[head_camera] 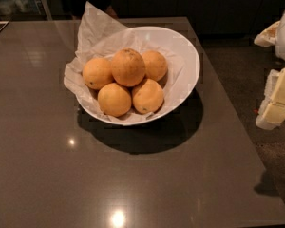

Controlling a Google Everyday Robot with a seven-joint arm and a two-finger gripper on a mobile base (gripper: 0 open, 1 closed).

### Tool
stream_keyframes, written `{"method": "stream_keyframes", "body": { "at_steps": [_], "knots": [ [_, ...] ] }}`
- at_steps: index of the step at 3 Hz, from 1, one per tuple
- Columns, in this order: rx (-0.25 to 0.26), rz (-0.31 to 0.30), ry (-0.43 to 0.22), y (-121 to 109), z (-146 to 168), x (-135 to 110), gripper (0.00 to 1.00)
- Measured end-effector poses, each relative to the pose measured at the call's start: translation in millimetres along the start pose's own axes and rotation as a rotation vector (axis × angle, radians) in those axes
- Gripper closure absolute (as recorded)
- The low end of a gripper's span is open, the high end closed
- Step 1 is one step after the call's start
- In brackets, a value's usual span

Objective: Pick orange from white bowl

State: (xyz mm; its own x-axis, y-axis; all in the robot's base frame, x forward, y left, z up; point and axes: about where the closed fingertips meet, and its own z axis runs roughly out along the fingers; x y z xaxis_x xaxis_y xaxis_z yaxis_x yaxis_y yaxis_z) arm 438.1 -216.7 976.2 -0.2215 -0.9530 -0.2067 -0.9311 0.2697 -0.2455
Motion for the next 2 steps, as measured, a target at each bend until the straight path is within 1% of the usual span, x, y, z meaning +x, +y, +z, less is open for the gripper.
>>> {"method": "stream_keyframes", "body": {
  "at_steps": [1,2],
  "knots": [
    [0.0,0.0,0.0,0.0,0.0,0.0,0.0],
    [0.025,-0.009,0.056,-1.7,-0.1,-8.0,0.0]
  ]
}}
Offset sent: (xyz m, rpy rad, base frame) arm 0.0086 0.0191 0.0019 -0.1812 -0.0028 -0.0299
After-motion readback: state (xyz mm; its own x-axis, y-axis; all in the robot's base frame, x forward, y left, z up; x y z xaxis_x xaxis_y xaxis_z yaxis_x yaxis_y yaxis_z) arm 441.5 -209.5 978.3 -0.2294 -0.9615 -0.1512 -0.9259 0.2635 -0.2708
